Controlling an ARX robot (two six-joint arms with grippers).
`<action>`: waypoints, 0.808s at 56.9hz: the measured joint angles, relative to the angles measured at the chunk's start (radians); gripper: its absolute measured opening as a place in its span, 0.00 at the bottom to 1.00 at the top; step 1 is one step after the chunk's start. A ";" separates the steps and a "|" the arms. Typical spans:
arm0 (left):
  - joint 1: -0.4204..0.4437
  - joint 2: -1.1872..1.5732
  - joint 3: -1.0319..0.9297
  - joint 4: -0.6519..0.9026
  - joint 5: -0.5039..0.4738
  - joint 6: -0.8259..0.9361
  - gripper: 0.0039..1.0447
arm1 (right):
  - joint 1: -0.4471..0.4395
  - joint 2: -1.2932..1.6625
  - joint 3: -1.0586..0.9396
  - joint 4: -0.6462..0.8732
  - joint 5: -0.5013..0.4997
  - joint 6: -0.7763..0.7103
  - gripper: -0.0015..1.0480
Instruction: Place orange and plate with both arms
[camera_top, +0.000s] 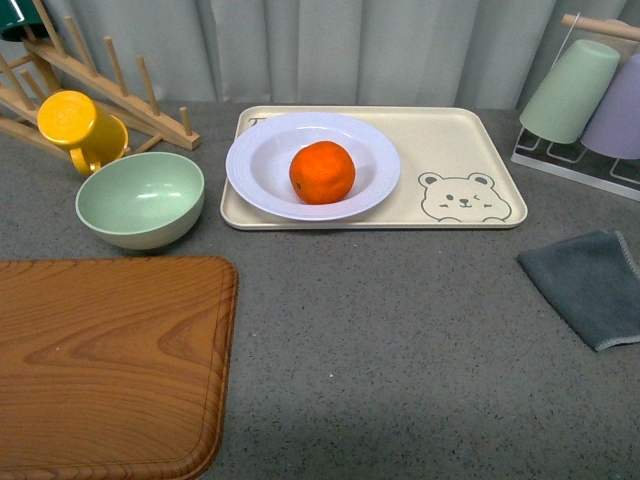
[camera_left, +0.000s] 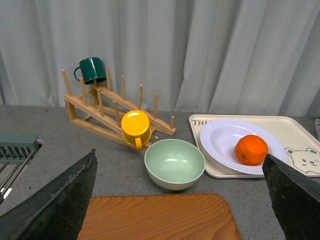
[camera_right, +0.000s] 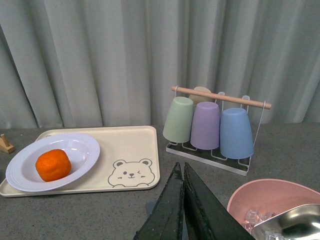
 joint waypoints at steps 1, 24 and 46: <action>0.000 0.000 0.000 0.000 0.000 0.000 0.94 | 0.000 -0.027 0.000 -0.035 0.000 0.000 0.01; 0.000 0.000 0.000 0.000 0.000 0.000 0.94 | 0.000 -0.098 0.000 -0.080 0.000 -0.002 0.66; 0.000 0.000 0.000 0.000 0.000 0.000 0.94 | 0.000 -0.098 0.000 -0.080 0.000 -0.001 0.91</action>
